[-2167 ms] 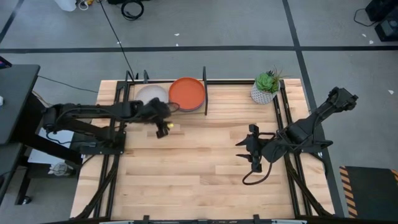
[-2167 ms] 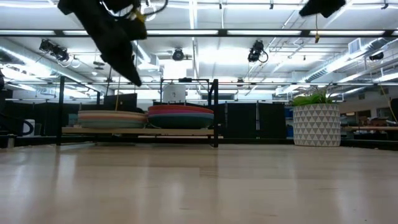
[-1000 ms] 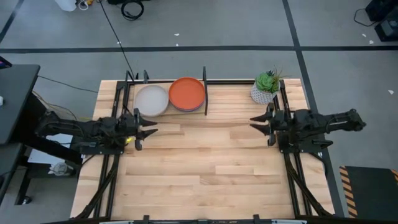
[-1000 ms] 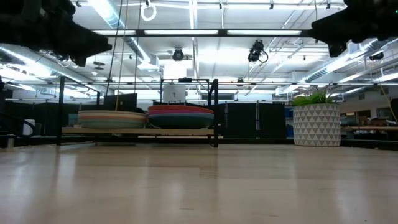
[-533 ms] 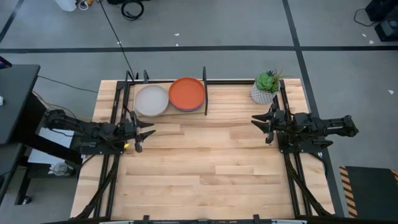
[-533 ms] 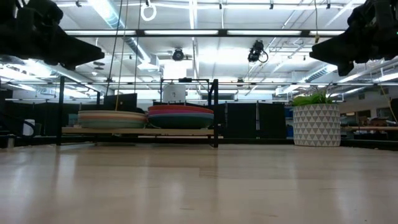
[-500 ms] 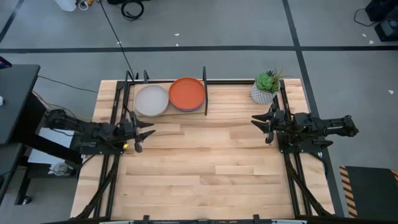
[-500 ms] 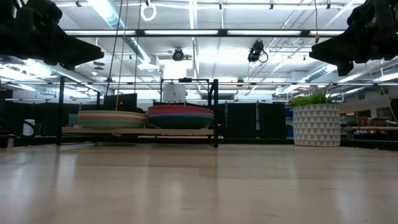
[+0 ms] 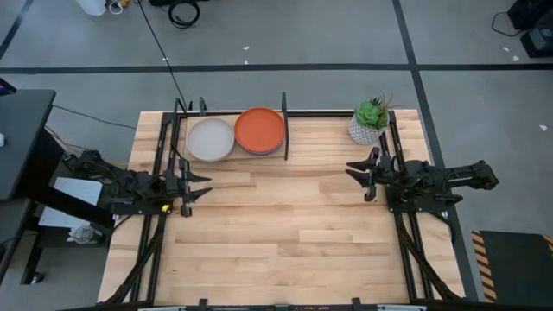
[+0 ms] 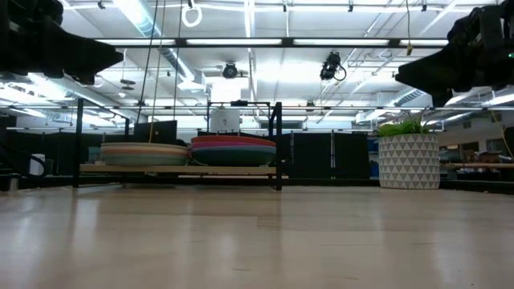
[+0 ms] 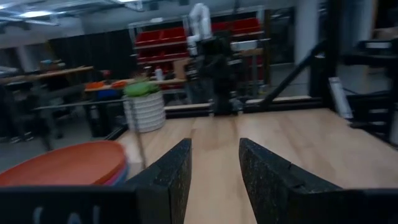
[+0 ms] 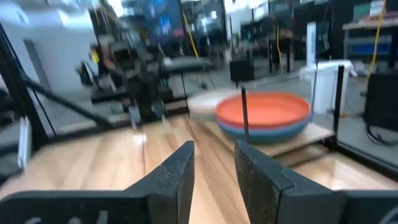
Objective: Place and stack plates onto a shelf
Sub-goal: Return to Home Position
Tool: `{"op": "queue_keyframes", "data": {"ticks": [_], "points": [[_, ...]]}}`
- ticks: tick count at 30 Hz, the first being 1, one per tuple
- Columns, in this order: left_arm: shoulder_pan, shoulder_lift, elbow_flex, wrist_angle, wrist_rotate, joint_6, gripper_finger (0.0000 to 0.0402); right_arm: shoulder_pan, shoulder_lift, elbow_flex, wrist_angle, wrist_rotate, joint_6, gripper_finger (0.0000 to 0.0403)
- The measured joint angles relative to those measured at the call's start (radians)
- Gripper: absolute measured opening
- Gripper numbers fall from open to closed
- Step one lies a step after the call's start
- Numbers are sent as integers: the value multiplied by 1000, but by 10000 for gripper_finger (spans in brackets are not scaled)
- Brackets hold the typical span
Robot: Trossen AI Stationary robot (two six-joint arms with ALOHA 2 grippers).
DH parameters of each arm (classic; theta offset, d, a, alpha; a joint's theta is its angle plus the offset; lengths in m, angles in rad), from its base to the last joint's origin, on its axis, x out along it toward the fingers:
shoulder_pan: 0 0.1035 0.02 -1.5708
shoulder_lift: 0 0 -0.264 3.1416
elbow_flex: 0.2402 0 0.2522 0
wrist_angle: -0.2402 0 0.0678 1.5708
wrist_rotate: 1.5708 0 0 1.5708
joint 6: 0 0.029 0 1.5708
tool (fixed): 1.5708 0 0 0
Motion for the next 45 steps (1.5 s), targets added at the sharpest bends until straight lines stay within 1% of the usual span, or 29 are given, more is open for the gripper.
{"op": "queue_keyframes", "data": {"ticks": [1, 4, 8, 10, 15, 45], "points": [[0, 1, 0, 0, 23, 2, 141, 0, 5, -10, 29, 0, -8, 120], [0, 1, 0, 1, 77, 2, 141, 0, 5, -10, 35, 20, -8, 120], [2, 2, -1, 5, 75, -36, 141, 0, 5, -10, 40, 152, 17, 120], [3, 2, -1, 6, 71, -79, 141, 0, 5, -10, 39, 174, 26, 120], [3, 2, -1, 9, 71, -157, 141, 0, 5, -10, 40, 171, 18, 120], [3, 2, -2, 10, 71, -157, 142, 0, 5, -10, 39, 166, 9, 120]]}}
